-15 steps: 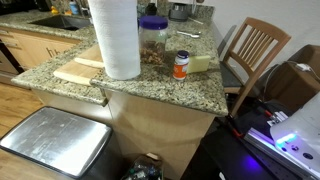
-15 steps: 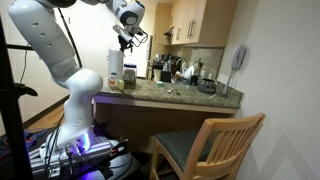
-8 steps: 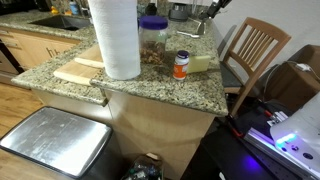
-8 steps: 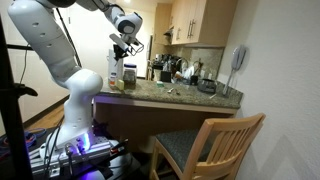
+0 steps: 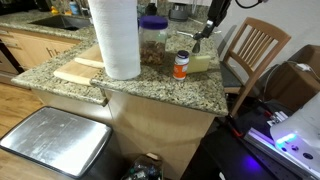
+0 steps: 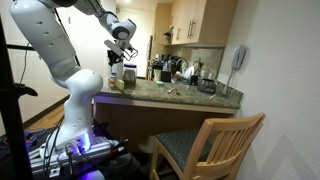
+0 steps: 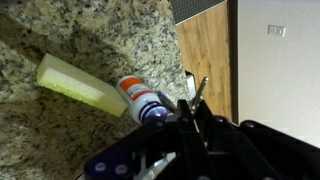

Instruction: Move the keys from the purple jar to the white bottle

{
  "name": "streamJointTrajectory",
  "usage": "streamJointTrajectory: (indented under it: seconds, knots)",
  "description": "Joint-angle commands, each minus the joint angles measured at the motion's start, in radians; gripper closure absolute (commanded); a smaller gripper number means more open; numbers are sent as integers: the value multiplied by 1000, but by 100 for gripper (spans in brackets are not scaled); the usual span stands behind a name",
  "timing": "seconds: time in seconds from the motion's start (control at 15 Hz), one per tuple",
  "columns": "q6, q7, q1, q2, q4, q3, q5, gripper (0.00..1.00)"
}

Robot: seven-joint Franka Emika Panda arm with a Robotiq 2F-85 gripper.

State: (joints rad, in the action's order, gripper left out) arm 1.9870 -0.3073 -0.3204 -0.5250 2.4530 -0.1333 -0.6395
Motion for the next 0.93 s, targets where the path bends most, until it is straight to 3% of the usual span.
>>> streamJointTrajectory:
  seconds: [0.0,0.47,0.87]
  knots:
    - [73,-36,-20,39,3,-26,-32,97]
    - [207,-33,-28,159,-9,-47,-33,97]
    - [271,-20,-28,183,-5,-64,20,97]
